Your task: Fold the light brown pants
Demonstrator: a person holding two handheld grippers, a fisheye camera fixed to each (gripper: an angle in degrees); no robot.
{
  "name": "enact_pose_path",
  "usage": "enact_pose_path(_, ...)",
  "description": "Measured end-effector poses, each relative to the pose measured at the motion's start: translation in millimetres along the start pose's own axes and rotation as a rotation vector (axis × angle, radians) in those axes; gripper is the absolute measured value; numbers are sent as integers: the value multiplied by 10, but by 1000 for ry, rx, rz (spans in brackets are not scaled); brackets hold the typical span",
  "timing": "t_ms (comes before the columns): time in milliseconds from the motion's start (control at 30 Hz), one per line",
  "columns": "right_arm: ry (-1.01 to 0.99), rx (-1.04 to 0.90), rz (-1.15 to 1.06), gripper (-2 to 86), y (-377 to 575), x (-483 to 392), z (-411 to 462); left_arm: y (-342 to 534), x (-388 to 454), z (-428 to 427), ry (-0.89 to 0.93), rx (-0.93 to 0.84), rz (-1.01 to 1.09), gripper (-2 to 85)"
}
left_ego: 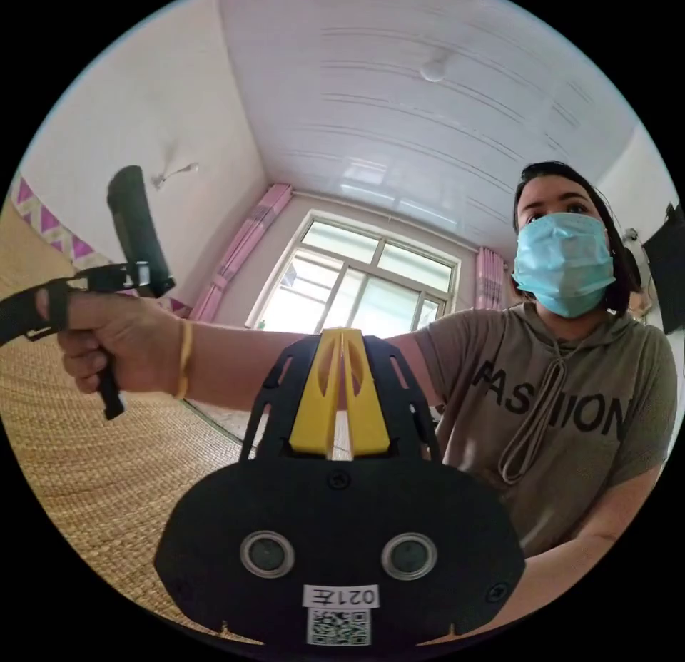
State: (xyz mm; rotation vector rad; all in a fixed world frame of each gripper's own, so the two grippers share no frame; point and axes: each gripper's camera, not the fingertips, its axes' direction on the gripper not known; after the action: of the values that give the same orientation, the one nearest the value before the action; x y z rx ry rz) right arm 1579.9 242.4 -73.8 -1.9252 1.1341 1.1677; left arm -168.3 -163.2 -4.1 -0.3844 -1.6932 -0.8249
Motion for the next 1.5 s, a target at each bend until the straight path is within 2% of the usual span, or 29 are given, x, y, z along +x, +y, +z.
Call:
enact_pose_path(167, 200, 34, -297, 94, -1127, -673, 225, -308, 247, -283, 47, 119, 30, -9)
enact_pose_path(267, 359, -48, -515, 118, -1633, -1004, 456, -489, 373, -299, 60, 132, 53, -9)
enact_pose_path(400, 417, -187, -678, 134, -2121, -1157, 700, -704, 409, -227, 103, 127, 54, -9)
enact_pose_path(567, 394, -204, -681, 60, -2493, -1194, 543, -910, 364, -38, 92, 94, 55, -9)
enact_pose_path(733, 442, -180, -618, 12, -2400, -1242, 83, -1071, 200, 172, 60, 66, 31, -9)
enact_pose_path(833, 475, -205, -552, 2, -1951, -1119, -476, -1156, 50, 328, 20, 53, -2, -9)
enact_pose_path(1033, 581, -307, -401, -3, -123, -1041, -1976, -1250, -350, 931, 25, -44, -103, -9)
enact_pose_path(1200, 689, -383, -54, -4, 1781, -1180, -3314, -1304, -605, 1488, 17, -97, -126, -9)
enact_pose_path(1300, 698, -423, 67, -4, 2655, -1492, -3657, -1302, -774, 1764, 0, -114, -156, -9)
enact_pose_path(1500, 771, -445, 110, 5, 3716, -2183, -3758, -1224, -1110, 2381, -39, -159, -237, -9)
